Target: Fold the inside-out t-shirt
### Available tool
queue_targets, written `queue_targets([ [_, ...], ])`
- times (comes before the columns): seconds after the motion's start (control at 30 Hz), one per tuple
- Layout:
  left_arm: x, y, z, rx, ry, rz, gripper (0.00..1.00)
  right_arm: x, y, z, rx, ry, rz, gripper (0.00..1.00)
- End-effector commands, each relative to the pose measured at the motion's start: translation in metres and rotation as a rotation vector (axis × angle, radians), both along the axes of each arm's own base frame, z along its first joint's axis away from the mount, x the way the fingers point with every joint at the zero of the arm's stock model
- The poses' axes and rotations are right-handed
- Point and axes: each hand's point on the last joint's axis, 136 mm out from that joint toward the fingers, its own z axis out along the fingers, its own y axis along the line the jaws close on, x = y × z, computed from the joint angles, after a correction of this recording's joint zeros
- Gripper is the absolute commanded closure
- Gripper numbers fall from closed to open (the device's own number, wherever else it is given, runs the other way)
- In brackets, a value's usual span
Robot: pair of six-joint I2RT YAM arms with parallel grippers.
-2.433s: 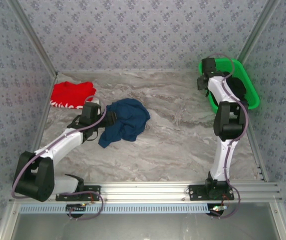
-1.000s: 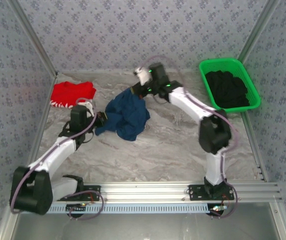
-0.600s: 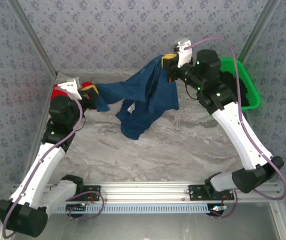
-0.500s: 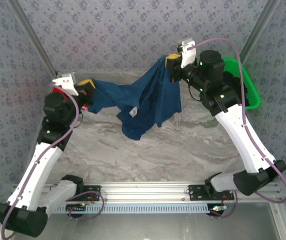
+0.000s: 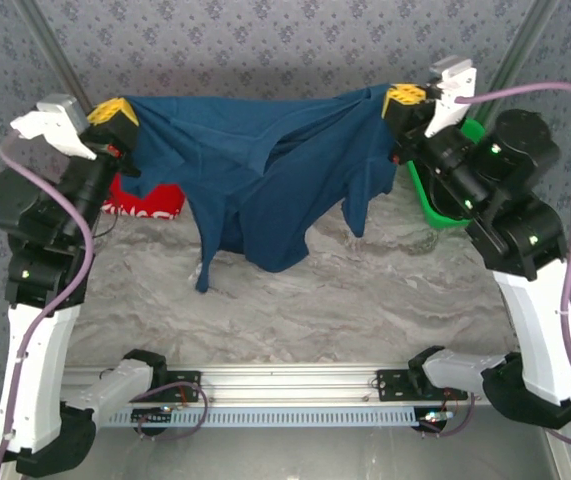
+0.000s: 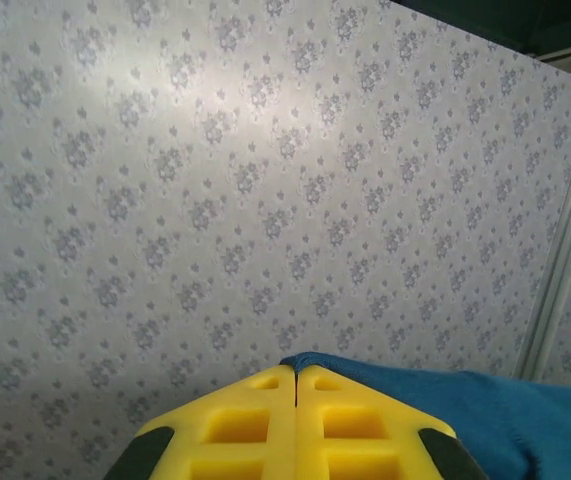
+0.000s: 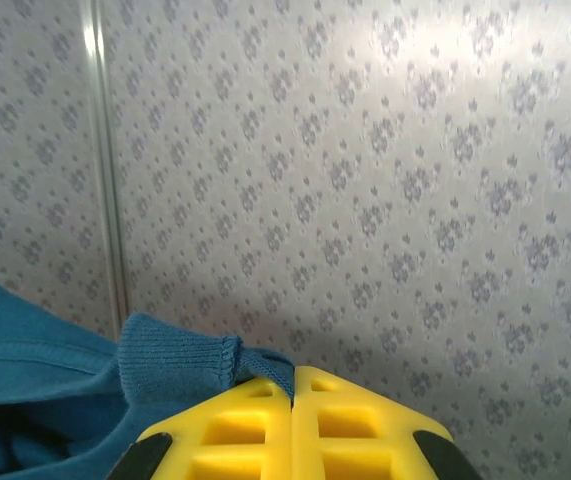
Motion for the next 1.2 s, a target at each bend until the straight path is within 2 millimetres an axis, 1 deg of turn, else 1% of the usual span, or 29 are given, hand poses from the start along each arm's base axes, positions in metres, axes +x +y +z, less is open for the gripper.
queue_targets([
  [0.0, -0.023, 0.013, 0.022, 0.048, -0.039, 0.063, 1.0, -0.028, -0.017, 0.022, 0.007, -0.055, -0.021, 1.0],
  [0.07, -0.029, 0.016, 0.029, 0.056, -0.04, 0.071, 1.0, -0.04, -0.023, 0.031, 0.014, -0.076, -0.025, 1.0],
  [0.13, -0.026, 0.016, 0.029, 0.072, -0.017, 0.079, 1.0, -0.041, -0.029, 0.035, 0.008, -0.091, -0.056, 1.0],
  [0.17, -0.021, 0.017, 0.027, 0.08, -0.003, 0.09, 1.0, -0.038, -0.033, 0.035, -0.005, -0.096, -0.087, 1.0],
  [0.23, -0.004, 0.019, 0.02, 0.096, 0.032, 0.13, 1.0, -0.025, -0.032, 0.023, -0.079, -0.076, -0.131, 1.0],
  [0.3, 0.019, 0.019, 0.008, 0.122, 0.079, 0.167, 1.0, 0.003, -0.039, 0.014, -0.145, -0.062, -0.242, 1.0],
  [0.37, 0.048, 0.016, -0.008, 0.149, 0.135, 0.193, 1.0, 0.039, -0.046, -0.001, -0.204, -0.018, -0.338, 1.0],
  [0.4, 0.062, 0.013, -0.017, 0.159, 0.16, 0.198, 1.0, 0.057, -0.048, -0.009, -0.221, 0.008, -0.359, 1.0],
  [0.43, 0.08, 0.011, -0.029, 0.172, 0.196, 0.204, 1.0, 0.079, -0.05, -0.02, -0.231, 0.044, -0.373, 1.0],
  [0.5, 0.115, 0.008, -0.057, 0.197, 0.265, 0.223, 1.0, 0.124, -0.046, -0.047, -0.25, 0.112, -0.371, 1.0],
  [0.53, 0.136, 0.008, -0.076, 0.208, 0.311, 0.236, 1.0, 0.148, -0.044, -0.063, -0.266, 0.141, -0.368, 1.0],
  [0.6, 0.174, 0.005, -0.118, 0.224, 0.395, 0.242, 1.0, 0.203, -0.034, -0.111, -0.316, 0.227, -0.364, 1.0],
  [0.63, 0.196, 0.006, -0.145, 0.233, 0.446, 0.254, 1.0, 0.232, -0.028, -0.142, -0.346, 0.278, -0.354, 1.0],
  [0.67, 0.217, 0.006, -0.172, 0.236, 0.495, 0.262, 1.0, 0.263, -0.021, -0.177, -0.373, 0.338, -0.346, 0.97],
  [0.7, 0.235, 0.008, -0.197, 0.24, 0.539, 0.281, 1.0, 0.286, -0.015, -0.206, -0.392, 0.388, -0.337, 0.93],
  [0.73, 0.256, 0.009, -0.225, 0.243, 0.582, 0.293, 1.0, 0.315, -0.013, -0.243, -0.406, 0.451, -0.349, 0.84],
  [0.77, 0.275, 0.01, -0.249, 0.247, 0.622, 0.303, 1.0, 0.339, -0.01, -0.275, -0.424, 0.501, -0.359, 0.74],
  [0.8, 0.29, 0.01, -0.267, 0.255, 0.657, 0.316, 0.94, 0.356, -0.011, -0.304, -0.45, 0.548, -0.371, 0.67],
  [0.83, 0.306, 0.011, -0.287, 0.262, 0.689, 0.335, 0.78, 0.371, -0.009, -0.314, -0.461, 0.552, -0.39, 0.61],
  [0.87, 0.32, 0.01, -0.299, 0.267, 0.71, 0.34, 0.65, 0.38, -0.009, -0.331, -0.473, 0.575, -0.402, 0.58],
  [0.9, 0.33, 0.009, -0.312, 0.265, 0.745, 0.336, 0.54, 0.38, -0.007, -0.332, -0.467, 0.582, -0.397, 0.56],
  [0.93, 0.338, 0.007, -0.322, 0.262, 0.785, 0.329, 0.48, 0.375, -0.005, -0.331, -0.456, 0.597, -0.386, 0.53],
  [0.97, 0.34, 0.003, -0.331, 0.267, 0.827, 0.31, 0.44, 0.366, -0.005, -0.332, -0.458, 0.632, -0.379, 0.47],
  [1.0, 0.341, 0.002, -0.332, 0.25, 0.844, 0.297, 0.42, 0.356, -0.003, -0.335, -0.459, 0.673, -0.37, 0.44],
  [1.03, 0.337, -0.001, -0.338, 0.23, 0.865, 0.278, 0.41, 0.343, -0.002, -0.344, -0.452, 0.732, -0.359, 0.41],
  [1.07, 0.331, -0.005, -0.346, 0.213, 0.886, 0.25, 0.38, 0.325, 0.003, -0.346, -0.431, 0.77, -0.332, 0.39],
  [1.1, 0.324, -0.008, -0.35, 0.189, 0.898, 0.224, 0.37, 0.308, 0.008, -0.371, -0.44, 0.835, -0.301, 0.39],
  [1.17, 0.301, -0.016, -0.356, 0.128, 0.93, 0.166, 0.36, 0.263, 0.017, -0.387, -0.376, 0.884, -0.264, 0.38],
])
